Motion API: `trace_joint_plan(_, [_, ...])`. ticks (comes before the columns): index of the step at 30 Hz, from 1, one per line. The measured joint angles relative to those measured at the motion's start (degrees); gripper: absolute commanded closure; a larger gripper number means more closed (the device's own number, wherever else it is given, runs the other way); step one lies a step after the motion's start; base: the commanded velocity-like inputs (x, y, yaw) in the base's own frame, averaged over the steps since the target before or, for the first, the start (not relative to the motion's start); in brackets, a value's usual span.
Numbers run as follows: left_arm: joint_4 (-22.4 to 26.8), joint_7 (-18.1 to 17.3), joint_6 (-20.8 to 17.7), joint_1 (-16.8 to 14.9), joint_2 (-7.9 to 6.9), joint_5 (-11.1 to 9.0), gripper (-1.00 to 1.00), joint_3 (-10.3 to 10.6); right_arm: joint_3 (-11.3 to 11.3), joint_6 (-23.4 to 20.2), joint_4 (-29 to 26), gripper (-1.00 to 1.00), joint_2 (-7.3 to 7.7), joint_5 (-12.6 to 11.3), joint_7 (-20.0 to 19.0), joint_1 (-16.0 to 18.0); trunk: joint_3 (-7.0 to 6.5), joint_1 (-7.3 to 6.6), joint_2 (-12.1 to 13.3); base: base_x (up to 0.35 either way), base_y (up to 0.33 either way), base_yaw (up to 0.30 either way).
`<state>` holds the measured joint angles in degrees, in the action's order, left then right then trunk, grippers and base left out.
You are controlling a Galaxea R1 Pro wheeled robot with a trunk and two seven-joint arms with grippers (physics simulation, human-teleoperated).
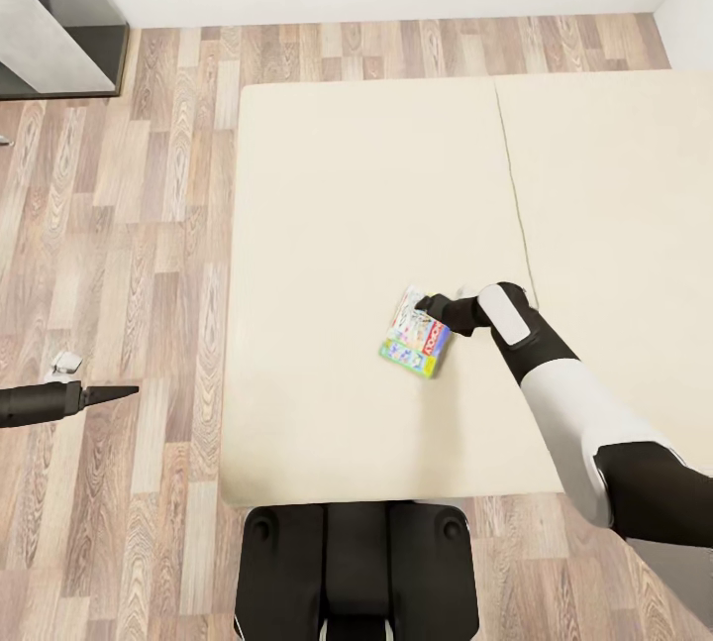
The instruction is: Put all the toys in the child's room - the three board games (two on the bed and one on the table), the two jigsaw puzzles on the table, and the tennis ball on the table - inside the toy box on the table in the child's room.
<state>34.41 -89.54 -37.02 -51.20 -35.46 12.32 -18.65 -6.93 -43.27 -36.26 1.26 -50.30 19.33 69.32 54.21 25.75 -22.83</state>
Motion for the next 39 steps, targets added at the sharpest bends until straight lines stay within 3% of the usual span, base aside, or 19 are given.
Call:
trace_joint_plan(4, [0.00,0.00,0.00,0.00,0.00,0.00,-1.00,0.00,-0.20,-0.13,-0.13,-1.00,-1.33,0.00,-0.10,0.03,0.00,0.00,0.00,0.000,0.000,0.000])
trace_joint_plan(22, [0.00,0.00,-0.07,0.00,0.00,-0.03,-1.00,0.01,-0.19,-0.27,-0.07,-1.00,-4.55,-0.19,-0.30,0.09,0.00,0.00,0.00,0.000,0.000,0.000])
trace_joint_plan(29, [0.00,0.00,-0.07,0.00,0.00,-0.06,-1.00,0.00,-0.14,-0.12,0.17,-1.00,-5.18,-0.29,-1.03,0.09,0.00,0.00,0.00,0.000,0.000,0.000])
trace_joint_plan(34, [0.00,0.00,-0.03,0.00,0.00,-0.09,-1.00,0.00,-0.19,0.08,0.28,-1.00,-7.51,0.04,-2.32,0.09,0.00,0.00,0.00,0.000,0.000,0.000])
trace_joint_plan(39, [0.00,0.00,-0.03,0.00,0.00,-0.09,-1.00,0.00,-0.19,0.26,0.36,-1.00,-8.58,0.28,-2.47,0.09,0.00,0.00,0.00,0.000,0.000,0.000])
